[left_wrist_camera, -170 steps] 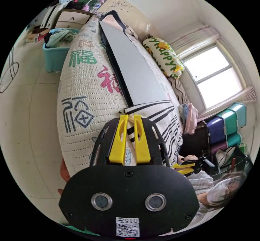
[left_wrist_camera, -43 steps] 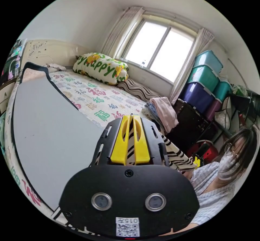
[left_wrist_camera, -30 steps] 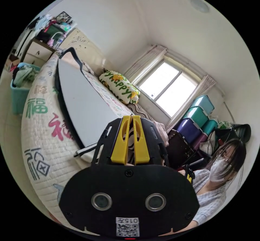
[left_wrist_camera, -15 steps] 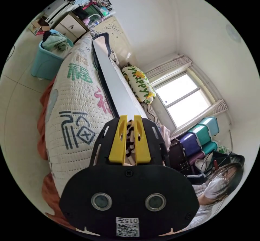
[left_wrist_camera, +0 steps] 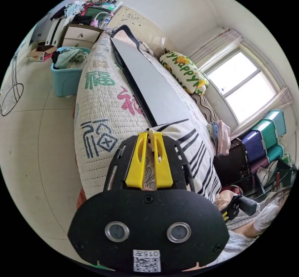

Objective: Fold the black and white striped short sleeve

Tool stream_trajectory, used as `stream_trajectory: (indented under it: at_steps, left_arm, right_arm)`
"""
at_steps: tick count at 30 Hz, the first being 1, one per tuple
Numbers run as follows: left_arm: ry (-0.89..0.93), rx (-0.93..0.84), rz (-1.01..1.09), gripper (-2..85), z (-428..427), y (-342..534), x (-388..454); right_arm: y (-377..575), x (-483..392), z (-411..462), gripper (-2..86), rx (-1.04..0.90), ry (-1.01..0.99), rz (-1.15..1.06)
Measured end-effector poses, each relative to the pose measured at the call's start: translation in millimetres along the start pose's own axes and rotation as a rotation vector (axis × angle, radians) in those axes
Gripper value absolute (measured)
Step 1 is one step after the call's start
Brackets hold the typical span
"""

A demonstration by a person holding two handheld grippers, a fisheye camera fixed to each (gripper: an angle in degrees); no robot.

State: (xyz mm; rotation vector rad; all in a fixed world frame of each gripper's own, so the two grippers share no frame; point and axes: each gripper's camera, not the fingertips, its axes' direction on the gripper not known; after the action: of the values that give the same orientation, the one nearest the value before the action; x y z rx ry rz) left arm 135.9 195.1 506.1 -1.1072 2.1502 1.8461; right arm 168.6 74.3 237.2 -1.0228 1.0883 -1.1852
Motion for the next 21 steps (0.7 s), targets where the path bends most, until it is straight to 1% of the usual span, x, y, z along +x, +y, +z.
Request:
stream_trajectory:
  at_steps: [2, 4, 6, 7, 8, 9, 10, 11, 12, 14, 16, 18, 21]
  left_arm:
    - [0.006, 0.011, -0.008, 3.6, -0.3, 0.1, 1.0]
    - [0.018, 0.032, -0.016, 4.1, -2.6, 1.2, 1.4]
    - [0.04, 0.062, -0.022, 4.7, -8.2, 3.5, 1.8]
    - [0.047, 0.067, -0.022, 4.8, -9.3, 4.1, 1.7]
    - [0.057, 0.073, -0.025, 4.9, -11.0, 5.2, 1.0]
    - [0.066, 0.076, -0.032, 5.0, -11.3, 6.0, -0.1]
    - [0.071, 0.078, -0.037, 5.1, -11.0, 6.3, -0.7]
    - [0.087, 0.08, -0.046, 5.2, -9.2, 6.8, -1.7]
    - [0.1, 0.074, -0.052, 5.3, -5.5, 6.6, -1.6]
    - [0.097, 0.055, -0.053, 5.3, 1.4, 5.6, 1.8]
    - [0.078, 0.035, -0.044, 5.3, 7.5, 4.2, 8.9]
    - [0.043, 0.016, -0.019, 5.3, 14.1, 3.0, 22.0]
    - [0.004, -0.007, 0.001, 5.2, 23.3, 2.8, 35.9]
  right_arm:
    - [6.3, -0.1, -12.8, 4.9, 0.019, 0.003, -0.023]
    - [18.0, 5.2, -34.5, 5.5, 0.073, -0.048, -0.026]
    - [37.4, 27.9, -73.9, 6.6, 0.194, -0.145, 0.004]
    - [42.4, 36.4, -84.6, 6.7, 0.229, -0.142, 0.025]
    - [52.1, 56.0, -105.1, 6.9, 0.295, -0.095, 0.082]
    - [60.6, 78.1, -123.5, 7.0, 0.342, 0.0, 0.15]
    - [64.3, 90.4, -131.6, 7.1, 0.36, 0.06, 0.196]
    - [71.1, 117.9, -143.8, 7.1, 0.381, 0.197, 0.288]
    - [76.2, 148.2, -148.8, 7.2, 0.369, 0.337, 0.392]
    - [80.8, 198.0, -144.1, 8.0, 0.302, 0.457, 0.541]
    - [82.0, 243.6, -130.5, 9.3, 0.228, 0.408, 0.631]
    - [78.2, 287.9, -106.2, 10.1, 0.142, 0.296, 0.715]
    - [66.4, 312.9, -80.9, 10.1, 0.078, 0.206, 0.738]
